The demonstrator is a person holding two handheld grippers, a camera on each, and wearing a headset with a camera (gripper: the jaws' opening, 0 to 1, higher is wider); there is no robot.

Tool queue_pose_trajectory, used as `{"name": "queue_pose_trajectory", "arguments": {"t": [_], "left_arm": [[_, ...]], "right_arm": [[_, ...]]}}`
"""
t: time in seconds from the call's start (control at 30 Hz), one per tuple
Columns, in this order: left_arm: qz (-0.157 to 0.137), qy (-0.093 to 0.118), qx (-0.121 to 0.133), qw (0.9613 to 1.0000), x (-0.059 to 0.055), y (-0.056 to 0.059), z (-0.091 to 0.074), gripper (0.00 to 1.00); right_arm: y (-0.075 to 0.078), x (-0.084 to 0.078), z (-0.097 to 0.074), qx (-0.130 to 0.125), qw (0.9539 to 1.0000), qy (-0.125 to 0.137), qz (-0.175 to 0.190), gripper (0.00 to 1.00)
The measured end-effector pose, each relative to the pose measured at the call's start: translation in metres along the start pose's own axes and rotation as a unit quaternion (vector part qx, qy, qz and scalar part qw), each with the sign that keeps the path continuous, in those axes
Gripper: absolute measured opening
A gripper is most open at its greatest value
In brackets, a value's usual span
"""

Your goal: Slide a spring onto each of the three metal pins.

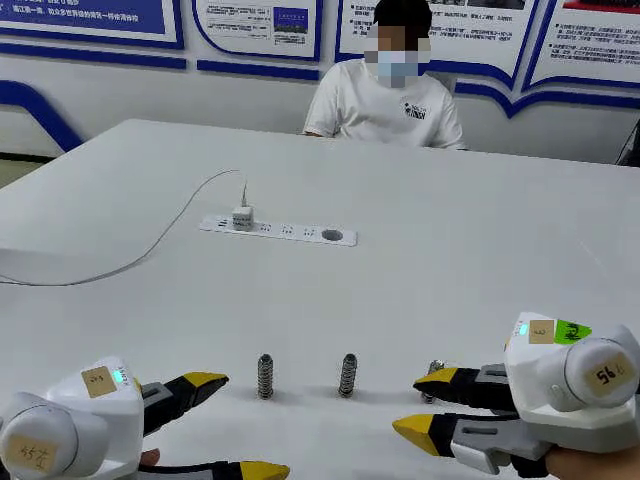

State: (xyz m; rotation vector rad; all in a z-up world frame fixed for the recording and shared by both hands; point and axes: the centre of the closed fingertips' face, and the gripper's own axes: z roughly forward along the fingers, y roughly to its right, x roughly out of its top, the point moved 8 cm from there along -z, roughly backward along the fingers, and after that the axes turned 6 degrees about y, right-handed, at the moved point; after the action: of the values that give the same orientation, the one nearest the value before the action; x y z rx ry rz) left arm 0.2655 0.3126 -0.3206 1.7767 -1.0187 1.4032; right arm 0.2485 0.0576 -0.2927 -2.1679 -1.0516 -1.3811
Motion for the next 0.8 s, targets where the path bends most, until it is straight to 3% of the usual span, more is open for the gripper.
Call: {"name": "queue_pose_trajectory", "arguments": {"t": [0.8], "left_arm": [[-0.005, -0.006, 0.000, 1.0000, -0.003, -0.001, 0.001, 0.72]], "right_arm": [[0.019, -0.026, -0.035, -0.043, 0.9984, 0.014, 0.034, 0.46]]}}
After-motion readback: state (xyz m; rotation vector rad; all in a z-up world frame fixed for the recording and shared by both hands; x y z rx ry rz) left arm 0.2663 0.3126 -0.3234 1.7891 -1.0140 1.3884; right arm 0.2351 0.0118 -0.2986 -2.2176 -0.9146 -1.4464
